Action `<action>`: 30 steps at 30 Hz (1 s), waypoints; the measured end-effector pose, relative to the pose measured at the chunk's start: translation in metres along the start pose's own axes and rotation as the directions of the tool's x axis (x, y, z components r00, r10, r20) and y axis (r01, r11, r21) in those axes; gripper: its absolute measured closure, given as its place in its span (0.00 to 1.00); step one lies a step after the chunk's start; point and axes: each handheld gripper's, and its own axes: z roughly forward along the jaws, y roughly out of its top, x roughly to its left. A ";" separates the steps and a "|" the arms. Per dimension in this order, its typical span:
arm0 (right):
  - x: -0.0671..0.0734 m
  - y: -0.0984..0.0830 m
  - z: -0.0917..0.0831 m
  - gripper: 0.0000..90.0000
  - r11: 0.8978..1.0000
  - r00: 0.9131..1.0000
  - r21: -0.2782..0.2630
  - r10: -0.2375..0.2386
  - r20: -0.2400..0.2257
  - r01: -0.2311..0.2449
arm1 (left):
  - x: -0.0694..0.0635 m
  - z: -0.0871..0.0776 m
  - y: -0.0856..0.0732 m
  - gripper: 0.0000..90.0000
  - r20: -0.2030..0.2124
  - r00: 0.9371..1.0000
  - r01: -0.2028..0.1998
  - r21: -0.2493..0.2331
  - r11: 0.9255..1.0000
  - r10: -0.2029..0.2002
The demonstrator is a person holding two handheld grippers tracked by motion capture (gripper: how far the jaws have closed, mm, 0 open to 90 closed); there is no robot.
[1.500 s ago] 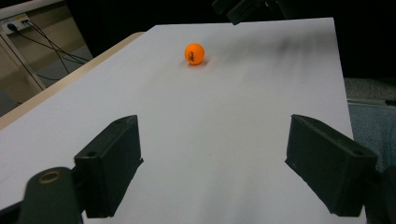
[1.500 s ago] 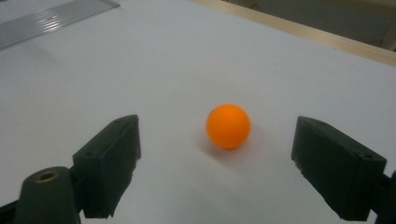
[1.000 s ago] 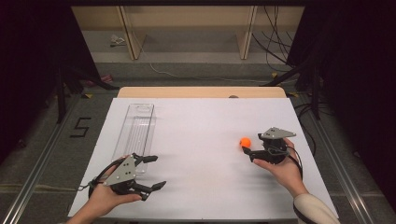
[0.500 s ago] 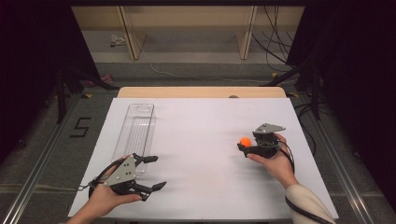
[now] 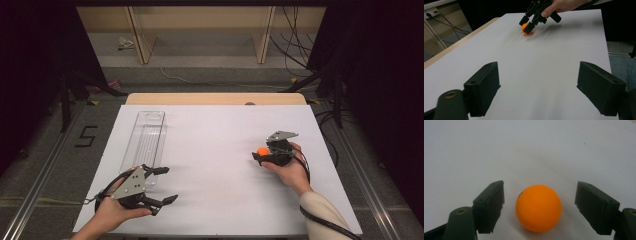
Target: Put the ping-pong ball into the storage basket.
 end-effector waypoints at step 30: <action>0.001 -0.003 0.003 0.56 0.999 1.000 0.046 -0.018 -0.014 0.019 | -0.001 0.000 0.000 0.19 0.008 1.000 -0.006 0.004 1.000 0.006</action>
